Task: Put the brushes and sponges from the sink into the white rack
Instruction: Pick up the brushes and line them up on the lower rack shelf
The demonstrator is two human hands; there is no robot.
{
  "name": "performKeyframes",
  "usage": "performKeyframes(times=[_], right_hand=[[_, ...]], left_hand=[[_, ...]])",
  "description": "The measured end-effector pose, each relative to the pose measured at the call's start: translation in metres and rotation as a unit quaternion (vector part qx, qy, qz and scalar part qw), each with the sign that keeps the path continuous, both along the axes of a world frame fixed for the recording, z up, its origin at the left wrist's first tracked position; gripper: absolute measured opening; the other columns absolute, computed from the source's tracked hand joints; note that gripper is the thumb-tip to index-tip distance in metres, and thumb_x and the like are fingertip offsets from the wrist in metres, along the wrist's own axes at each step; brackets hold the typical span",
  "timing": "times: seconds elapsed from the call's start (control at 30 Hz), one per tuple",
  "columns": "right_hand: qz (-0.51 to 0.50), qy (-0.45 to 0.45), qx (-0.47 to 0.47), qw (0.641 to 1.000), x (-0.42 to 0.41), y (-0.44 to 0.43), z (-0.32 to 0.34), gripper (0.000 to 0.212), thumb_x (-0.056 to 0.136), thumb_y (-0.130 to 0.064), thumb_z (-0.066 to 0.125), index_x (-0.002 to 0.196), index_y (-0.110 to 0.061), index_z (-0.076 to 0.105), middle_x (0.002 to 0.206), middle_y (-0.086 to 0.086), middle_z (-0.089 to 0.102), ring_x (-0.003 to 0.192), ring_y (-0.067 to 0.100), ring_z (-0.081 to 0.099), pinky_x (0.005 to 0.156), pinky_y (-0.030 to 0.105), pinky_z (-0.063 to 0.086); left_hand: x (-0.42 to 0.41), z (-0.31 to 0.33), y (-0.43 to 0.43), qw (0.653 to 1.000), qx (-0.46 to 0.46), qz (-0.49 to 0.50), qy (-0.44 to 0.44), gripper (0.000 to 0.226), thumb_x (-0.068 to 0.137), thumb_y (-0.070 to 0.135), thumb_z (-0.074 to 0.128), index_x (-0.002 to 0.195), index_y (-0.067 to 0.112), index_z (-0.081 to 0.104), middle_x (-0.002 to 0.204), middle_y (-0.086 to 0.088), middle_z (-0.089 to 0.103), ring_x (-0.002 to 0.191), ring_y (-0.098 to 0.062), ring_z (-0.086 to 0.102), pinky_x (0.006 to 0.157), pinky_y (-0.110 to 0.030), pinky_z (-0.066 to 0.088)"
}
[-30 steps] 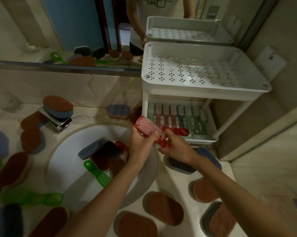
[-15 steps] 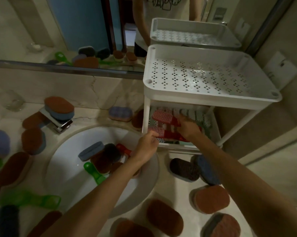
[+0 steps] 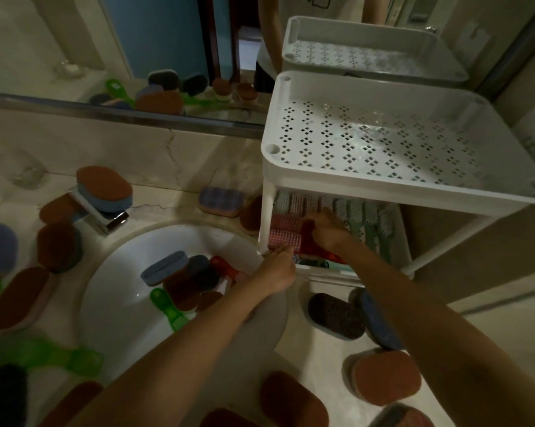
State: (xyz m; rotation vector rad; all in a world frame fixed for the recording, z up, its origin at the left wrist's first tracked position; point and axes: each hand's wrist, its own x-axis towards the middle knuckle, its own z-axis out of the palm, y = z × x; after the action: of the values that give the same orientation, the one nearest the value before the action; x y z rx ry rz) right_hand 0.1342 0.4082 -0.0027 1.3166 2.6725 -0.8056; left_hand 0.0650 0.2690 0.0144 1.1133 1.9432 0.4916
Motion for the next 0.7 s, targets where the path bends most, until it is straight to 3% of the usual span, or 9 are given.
performKeyframes(times=[0.17,0.3,0.47,0.6,0.7], right_hand=[[0.019,0.045,0.006,0.999,0.008,-0.007,-0.013,0.054,0.086,0.01,0.037,0.134,-0.011,0.051,0.136,0.016,0.052,0.12,0.031,0.051,0.098,0.023,0.038],[-0.012,0.12,0.033,0.992,0.019,-0.017,-0.017,0.046,0.085,0.013,0.042,0.126,-0.001,0.056,0.131,0.02,0.055,0.12,0.032,0.052,0.1,0.025,0.036],[-0.1,0.264,0.16,0.946,0.025,-0.065,-0.011,0.022,0.075,0.01,0.047,0.091,0.004,0.062,0.099,0.022,0.061,0.091,0.034,0.059,0.077,0.033,0.045],[-0.006,0.35,0.202,0.915,0.019,-0.118,-0.014,0.009,0.073,-0.007,0.045,0.082,-0.007,0.047,0.078,0.017,0.054,0.07,0.016,0.044,0.057,0.026,0.035],[0.073,0.316,0.173,0.93,0.003,-0.151,-0.027,0.015,0.073,-0.015,0.044,0.088,-0.014,0.044,0.078,0.017,0.059,0.068,0.021,0.05,0.058,0.028,0.04]], left_hand=[[0.002,-0.002,-0.001,1.0,0.018,0.004,0.02,0.035,0.095,0.002,0.036,0.13,-0.002,0.042,0.135,-0.019,0.046,0.128,-0.029,0.042,0.108,-0.03,0.03],[0.0,-0.003,-0.008,0.999,0.04,0.027,-0.003,0.034,0.096,0.002,0.034,0.129,0.003,0.045,0.13,-0.02,0.05,0.123,-0.029,0.047,0.104,-0.032,0.036],[-0.005,0.005,-0.035,0.989,0.11,0.09,-0.037,0.037,0.098,0.004,0.033,0.131,0.01,0.047,0.136,-0.013,0.05,0.126,-0.027,0.048,0.104,-0.034,0.038],[-0.018,-0.005,-0.07,0.964,0.161,0.208,-0.048,0.031,0.097,0.004,0.036,0.119,0.009,0.057,0.119,-0.008,0.062,0.111,-0.019,0.058,0.093,-0.026,0.044],[-0.036,-0.025,-0.097,0.927,0.174,0.327,-0.061,0.029,0.089,-0.006,0.039,0.097,0.01,0.061,0.102,-0.011,0.065,0.098,-0.023,0.062,0.094,-0.038,0.05]])
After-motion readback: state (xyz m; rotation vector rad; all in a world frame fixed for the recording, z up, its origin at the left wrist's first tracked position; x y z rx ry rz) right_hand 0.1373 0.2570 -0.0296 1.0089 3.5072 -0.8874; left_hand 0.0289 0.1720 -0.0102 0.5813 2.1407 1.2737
